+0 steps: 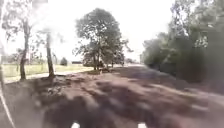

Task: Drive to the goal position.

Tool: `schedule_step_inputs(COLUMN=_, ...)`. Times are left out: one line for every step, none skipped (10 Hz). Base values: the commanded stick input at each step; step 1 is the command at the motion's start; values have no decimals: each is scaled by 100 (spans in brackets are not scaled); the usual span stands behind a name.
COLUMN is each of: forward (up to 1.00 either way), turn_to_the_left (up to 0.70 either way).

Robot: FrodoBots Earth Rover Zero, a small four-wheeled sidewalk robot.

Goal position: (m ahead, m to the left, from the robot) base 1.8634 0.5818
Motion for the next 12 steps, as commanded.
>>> schedule_step_inputs(forward=70, turn_to_the_left=-6)
schedule_step_inputs(forward=70, turn_to_the_left=-9)
schedule_step_inputs(forward=70, turn_to_the_left=-12)
schedule_step_inputs(forward=70, turn_to_the_left=-14)
schedule_step_inputs(forward=70, turn_to_the_left=-17)
schedule_step_inputs(forward=70, turn_to_the_left=-20)
schedule_step_inputs(forward=70, turn_to_the_left=-23)
schedule_step_inputs(forward=70, turn_to_the_left=-26)
schedule_step_inputs(forward=70, turn_to_the_left=-29)
schedule_step_inputs(forward=70, turn_to_the_left=-32)
schedule_step_inputs(forward=70, turn_to_the_left=-35)
schedule_step_inputs(forward=70, turn_to_the_left=-30)
